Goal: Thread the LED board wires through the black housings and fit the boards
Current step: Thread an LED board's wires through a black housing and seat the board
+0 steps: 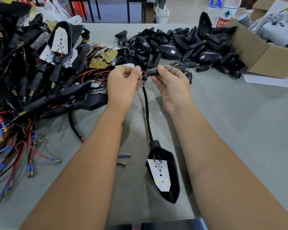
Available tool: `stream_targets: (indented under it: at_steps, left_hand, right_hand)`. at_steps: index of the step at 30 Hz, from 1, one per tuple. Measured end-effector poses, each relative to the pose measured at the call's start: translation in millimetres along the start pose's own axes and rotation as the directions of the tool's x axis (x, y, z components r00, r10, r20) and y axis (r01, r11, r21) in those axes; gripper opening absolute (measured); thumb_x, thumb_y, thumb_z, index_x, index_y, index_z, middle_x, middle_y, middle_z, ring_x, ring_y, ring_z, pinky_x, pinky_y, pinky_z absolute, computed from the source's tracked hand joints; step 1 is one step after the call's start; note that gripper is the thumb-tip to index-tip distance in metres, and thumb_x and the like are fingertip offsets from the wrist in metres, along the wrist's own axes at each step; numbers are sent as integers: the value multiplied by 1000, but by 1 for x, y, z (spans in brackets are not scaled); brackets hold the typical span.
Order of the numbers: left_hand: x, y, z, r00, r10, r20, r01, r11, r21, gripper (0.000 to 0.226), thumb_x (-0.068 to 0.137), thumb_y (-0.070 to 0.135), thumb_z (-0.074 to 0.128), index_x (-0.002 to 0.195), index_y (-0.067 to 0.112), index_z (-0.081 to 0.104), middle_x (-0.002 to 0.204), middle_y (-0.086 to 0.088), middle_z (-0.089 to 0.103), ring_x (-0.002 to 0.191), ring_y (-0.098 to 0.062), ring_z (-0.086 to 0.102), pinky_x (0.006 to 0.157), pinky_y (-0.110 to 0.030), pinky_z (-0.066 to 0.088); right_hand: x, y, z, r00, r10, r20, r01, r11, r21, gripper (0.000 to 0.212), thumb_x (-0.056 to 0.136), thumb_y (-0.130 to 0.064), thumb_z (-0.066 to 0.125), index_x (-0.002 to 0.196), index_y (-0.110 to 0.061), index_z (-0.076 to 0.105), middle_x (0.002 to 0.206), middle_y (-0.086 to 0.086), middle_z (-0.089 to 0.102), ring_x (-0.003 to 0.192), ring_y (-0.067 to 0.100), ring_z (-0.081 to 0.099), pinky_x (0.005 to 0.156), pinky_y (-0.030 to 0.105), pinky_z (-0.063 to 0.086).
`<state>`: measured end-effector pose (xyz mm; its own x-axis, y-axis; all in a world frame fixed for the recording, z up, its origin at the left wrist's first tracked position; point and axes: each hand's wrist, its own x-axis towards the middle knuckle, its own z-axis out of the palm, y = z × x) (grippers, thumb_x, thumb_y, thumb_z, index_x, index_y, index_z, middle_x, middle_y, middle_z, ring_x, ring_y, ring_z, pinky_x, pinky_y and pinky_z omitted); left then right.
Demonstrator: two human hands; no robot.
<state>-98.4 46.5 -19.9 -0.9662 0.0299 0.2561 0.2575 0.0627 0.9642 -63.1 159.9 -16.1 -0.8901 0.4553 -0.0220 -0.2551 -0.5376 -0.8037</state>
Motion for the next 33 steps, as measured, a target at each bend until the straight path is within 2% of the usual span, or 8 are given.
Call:
stream_targets:
  at_steps: [6,11,14,19,23,27,30,33]
  left_hand:
    - [-4,1,3,999,44,28,-46,998,54,27,95,19,62,68,18,64,56,9,63,50,-1,55,59,-18,49]
    - [-5,6,3,994,-84,64,90,991,-103,20,97,17,52,80,13,60,63,5,65,61,-10,60,65,-28,51]
    - [-4,6,3,993,-91,70,96,992,-82,20,94,10,53,76,14,62,64,4,66,61,-8,61,60,-23,52]
    - [-6,3,4,993,-38,108,46,996,-74,13,95,1,56,85,5,64,68,-4,65,52,-2,58,58,-16,51]
    - [-6,5,5,986,-78,147,98,986,-132,11,97,8,56,89,7,62,67,-3,67,54,-6,61,57,-19,52]
    - [-9,8,5,953,-142,268,172,981,-91,6,97,10,55,92,8,58,61,-3,69,53,-13,64,54,-23,54]
    - [-11,8,4,946,-112,305,136,989,-59,7,98,4,53,93,7,57,58,-1,67,51,-12,64,51,-23,54]
    - [-12,6,4,947,-85,311,112,991,-69,14,99,3,50,90,10,56,63,-6,60,47,-13,59,48,-25,53]
  right_hand:
    - [0,3,0,999,20,30,-19,999,-34,10,92,1,62,85,-4,55,87,15,63,76,19,66,75,25,59]
    - [1,3,2,1000,13,-19,-13,1000,19,17,90,1,64,80,-5,52,84,15,63,73,20,65,74,25,59]
    - [1,2,3,999,-2,-45,3,999,36,18,90,1,64,79,-6,51,82,13,61,70,19,64,74,25,59]
    - [-1,4,3,1000,-6,-5,6,998,-69,13,92,-3,62,88,-6,50,93,20,59,85,26,62,76,28,57]
    - [0,2,2,999,-13,-44,12,999,-36,18,92,-4,63,83,-8,49,86,16,60,76,22,62,70,25,57]
    - [4,-1,-2,990,-34,-134,39,999,35,25,91,-5,64,78,-10,44,81,11,57,66,18,59,65,23,56]
    - [6,-3,-5,985,-28,-171,46,994,104,27,92,-7,65,78,-11,42,76,8,55,63,16,55,60,22,54]
    - [6,-2,-5,985,-43,-170,55,996,69,26,92,-10,66,79,-13,42,72,6,53,60,14,51,57,21,50]
